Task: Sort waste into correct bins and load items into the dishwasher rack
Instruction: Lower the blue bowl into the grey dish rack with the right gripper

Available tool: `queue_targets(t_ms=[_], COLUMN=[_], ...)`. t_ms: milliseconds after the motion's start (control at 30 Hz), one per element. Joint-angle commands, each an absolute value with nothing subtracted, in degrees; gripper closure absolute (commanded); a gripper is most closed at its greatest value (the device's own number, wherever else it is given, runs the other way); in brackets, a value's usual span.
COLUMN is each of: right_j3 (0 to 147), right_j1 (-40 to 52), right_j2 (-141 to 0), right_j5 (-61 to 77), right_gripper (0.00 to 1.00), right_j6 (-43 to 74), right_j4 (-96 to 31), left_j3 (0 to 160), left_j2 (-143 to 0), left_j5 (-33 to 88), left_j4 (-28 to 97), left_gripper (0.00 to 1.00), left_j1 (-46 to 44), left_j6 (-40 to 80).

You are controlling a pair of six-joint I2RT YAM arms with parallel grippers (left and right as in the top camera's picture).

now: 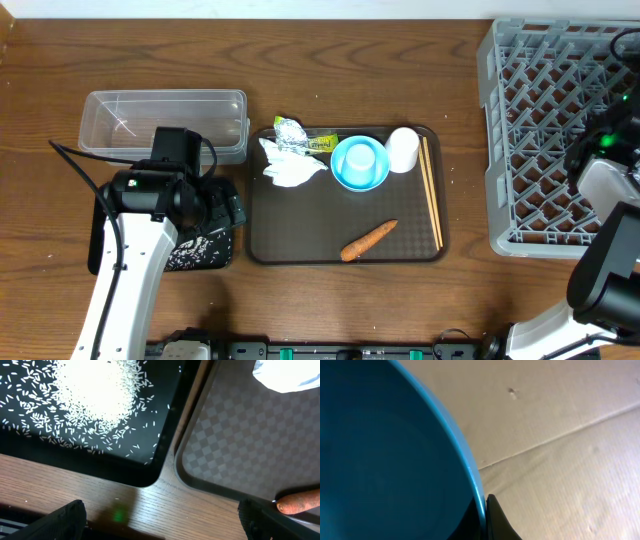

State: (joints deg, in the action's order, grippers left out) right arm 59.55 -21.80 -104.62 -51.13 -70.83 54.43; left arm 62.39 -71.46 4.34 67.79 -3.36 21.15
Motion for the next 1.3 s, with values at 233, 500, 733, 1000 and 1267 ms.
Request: queue_targets(t_ms=[233, 500, 733, 1000, 1267], right_j3=[58.9, 58.9, 58.9, 58.9, 58.9], right_j1=[-23.3, -22.1, -18.4, -11.7, -5.6], right_j2=[-105.6, -105.6, -105.6, -105.6, -104.7], right_j5=[-52.5, -51.1, -50.9, -51.0, -51.0], right_gripper=[0.99, 0.99, 0.77, 0.57, 0.22], right_j6=[-67.6, -64.1, -64.1, -65.7, -69.5], right_j4=[49.8, 47.3, 47.3, 47.4, 48.0], left_j3=[63.1, 63.1, 63.1, 63.1, 63.1], left_j2=[-70.9, -70.9, -70.9, -70.9, -70.9], left_j5=[4.1, 4.1, 4.1, 4.1, 4.1], left_j4=[68.1, 68.1, 68.1, 68.1, 68.1], left_gripper=[0.0, 0.0, 0.0, 0.01, 0.0], left_j1=[-3.0, -3.0, -3.0, -3.0, -3.0], left_j6=[21.0, 21.0, 21.0, 21.0, 21.0])
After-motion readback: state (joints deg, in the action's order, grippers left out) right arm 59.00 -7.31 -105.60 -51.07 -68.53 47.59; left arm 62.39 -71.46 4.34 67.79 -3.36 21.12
